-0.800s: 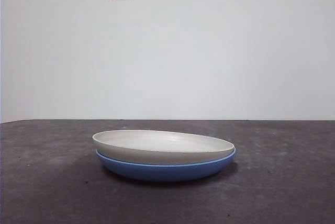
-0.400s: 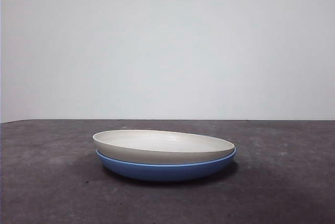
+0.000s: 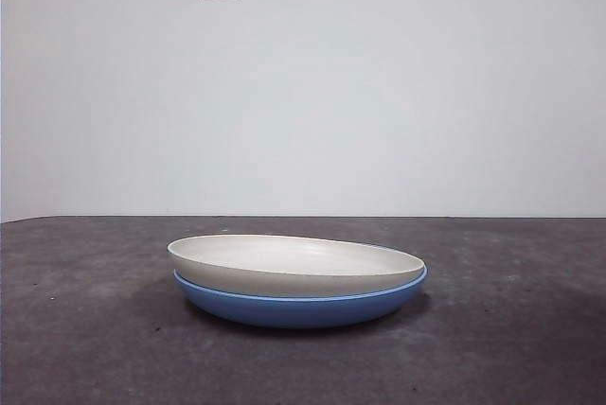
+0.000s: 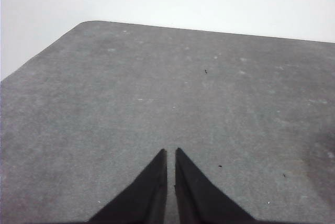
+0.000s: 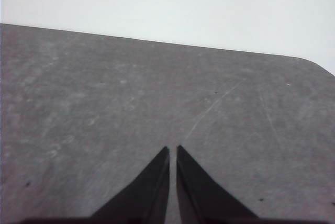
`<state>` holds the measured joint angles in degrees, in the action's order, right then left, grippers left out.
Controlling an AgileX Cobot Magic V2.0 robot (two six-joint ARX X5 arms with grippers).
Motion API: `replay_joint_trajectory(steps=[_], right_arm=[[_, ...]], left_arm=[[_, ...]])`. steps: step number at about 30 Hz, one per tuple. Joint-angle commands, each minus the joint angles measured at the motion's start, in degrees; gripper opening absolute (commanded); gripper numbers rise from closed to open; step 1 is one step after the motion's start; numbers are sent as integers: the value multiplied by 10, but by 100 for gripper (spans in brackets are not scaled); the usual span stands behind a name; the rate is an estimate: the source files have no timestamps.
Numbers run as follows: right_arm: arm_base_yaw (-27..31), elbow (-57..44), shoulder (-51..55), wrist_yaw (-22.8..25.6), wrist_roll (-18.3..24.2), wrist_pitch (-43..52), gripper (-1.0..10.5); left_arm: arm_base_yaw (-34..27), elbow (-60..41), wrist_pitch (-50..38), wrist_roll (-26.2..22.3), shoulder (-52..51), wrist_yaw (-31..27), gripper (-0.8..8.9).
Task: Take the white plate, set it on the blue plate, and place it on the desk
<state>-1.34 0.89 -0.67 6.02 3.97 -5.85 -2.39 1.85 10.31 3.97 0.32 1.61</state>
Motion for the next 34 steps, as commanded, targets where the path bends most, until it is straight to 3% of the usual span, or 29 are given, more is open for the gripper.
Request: replay_joint_trajectory(steps=[1, 8, 34], right_arm=[[-9, -3, 5, 1, -10, -3, 20], [-16, -3, 5, -5, -10, -40, 21], [-16, -2, 5, -12, -9, -32, 20]], left_arm=[[-2, -12, 4, -1, -1, -2, 26], [-2, -12, 4, -1, -1, -2, 26], [-2, -12, 4, -1, -1, -2, 26]])
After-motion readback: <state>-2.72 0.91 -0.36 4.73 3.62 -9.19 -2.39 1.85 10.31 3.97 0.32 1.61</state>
